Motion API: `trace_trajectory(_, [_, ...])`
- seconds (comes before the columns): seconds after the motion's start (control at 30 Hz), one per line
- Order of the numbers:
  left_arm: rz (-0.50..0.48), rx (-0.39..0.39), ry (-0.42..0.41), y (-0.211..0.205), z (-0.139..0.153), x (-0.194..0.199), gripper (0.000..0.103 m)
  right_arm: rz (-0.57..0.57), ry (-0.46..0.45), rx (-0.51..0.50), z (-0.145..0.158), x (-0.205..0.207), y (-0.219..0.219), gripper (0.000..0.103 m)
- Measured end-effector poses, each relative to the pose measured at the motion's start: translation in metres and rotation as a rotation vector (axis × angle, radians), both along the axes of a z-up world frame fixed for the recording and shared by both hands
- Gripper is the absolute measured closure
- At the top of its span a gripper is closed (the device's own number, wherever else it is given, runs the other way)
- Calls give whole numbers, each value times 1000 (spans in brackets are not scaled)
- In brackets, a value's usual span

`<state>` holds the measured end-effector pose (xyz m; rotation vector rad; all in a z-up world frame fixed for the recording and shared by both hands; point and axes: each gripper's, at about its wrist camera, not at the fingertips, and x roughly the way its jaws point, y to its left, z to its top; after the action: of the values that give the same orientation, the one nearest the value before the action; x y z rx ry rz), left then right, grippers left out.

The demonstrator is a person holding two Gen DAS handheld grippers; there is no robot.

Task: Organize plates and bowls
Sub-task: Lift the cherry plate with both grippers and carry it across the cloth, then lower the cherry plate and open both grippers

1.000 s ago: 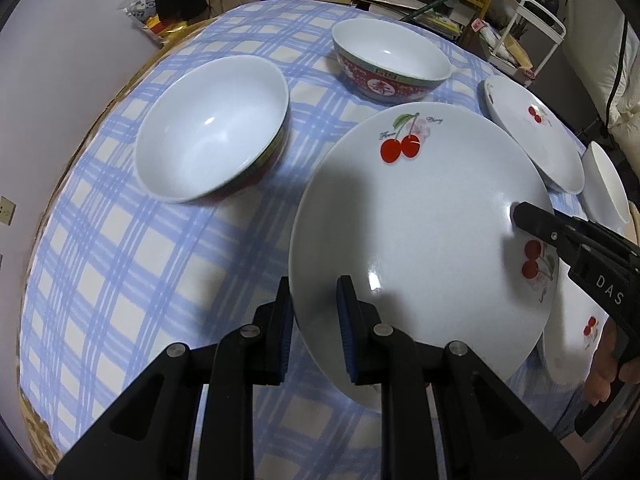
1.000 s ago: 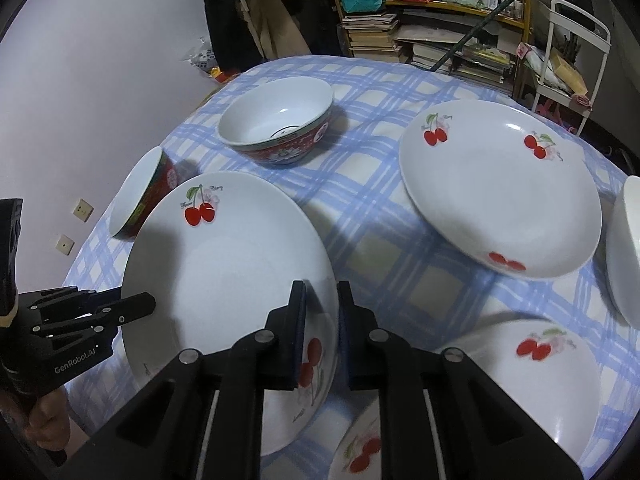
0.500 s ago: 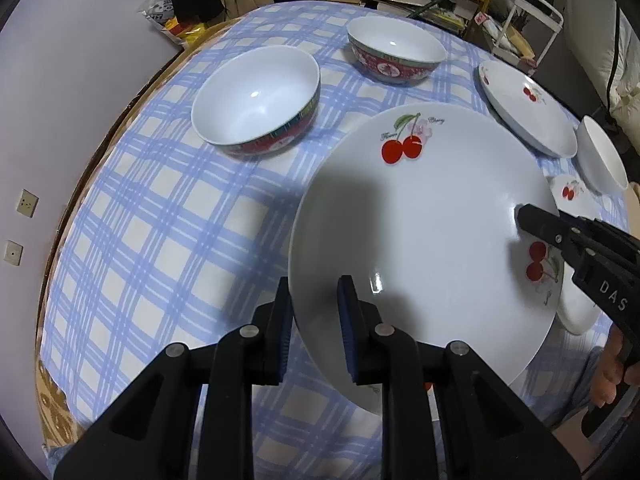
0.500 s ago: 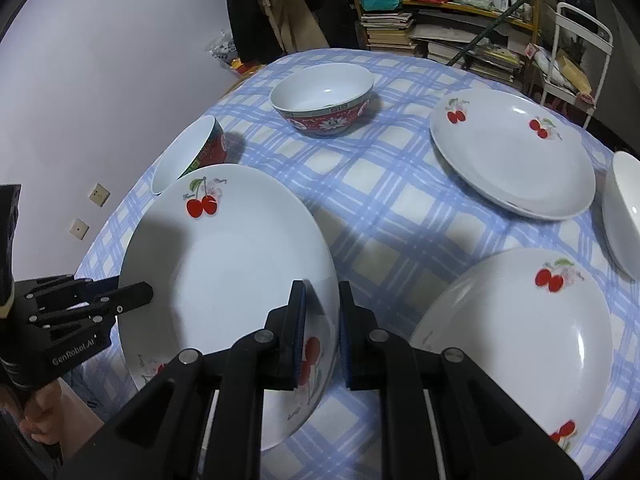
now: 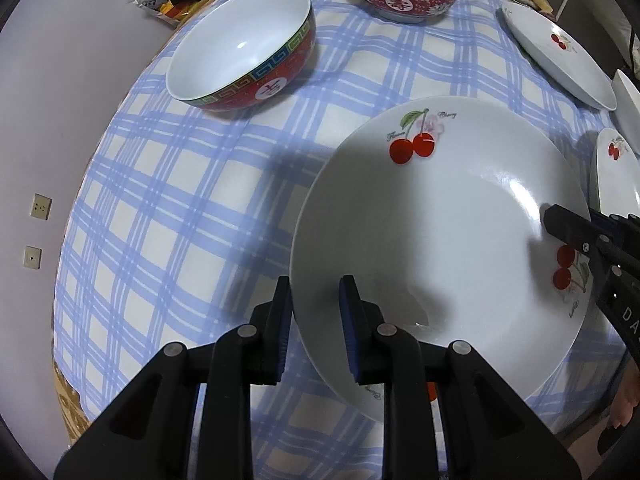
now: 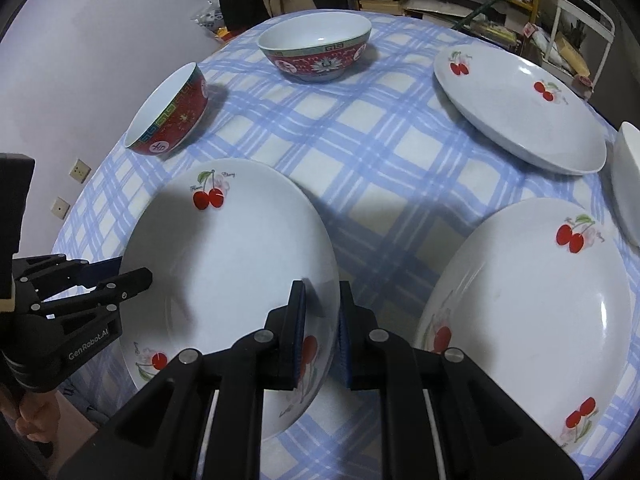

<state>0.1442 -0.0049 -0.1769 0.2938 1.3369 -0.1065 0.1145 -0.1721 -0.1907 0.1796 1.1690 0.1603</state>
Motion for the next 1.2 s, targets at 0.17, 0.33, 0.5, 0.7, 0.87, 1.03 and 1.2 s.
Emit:
trace_trajectory(0.17, [5,-17,24,2,-1,-2,80,2,8,4,2,-4,-2,87])
trace_trajectory(0.33, [-11,-2,19,-2,0,-8,80,-5,21,9,5,-9,-3,87])
trace_trajectory(0.5, [1,4,13,-3,0,-9,80,-7,31,-9,-1,-6,-2,86])
trace_trajectory(0.7, [-37,44,-129,-19,27,-20,80,14,-41,-75,17,-8,-2,86])
trace_trajectory(0.87, [-131,83,-244,-46,52,-30,72,-36,-146,-61,56,-20,-28,85])
trace_trajectory(1.03, [-226,92,-354,-79,80,-37,50,-105,-181,-97,84,-33,-66,48])
trace_trajectory(1.2, [-280,64,-400,-107,98,-33,26,-206,-197,-112,100,-50,-113,19])
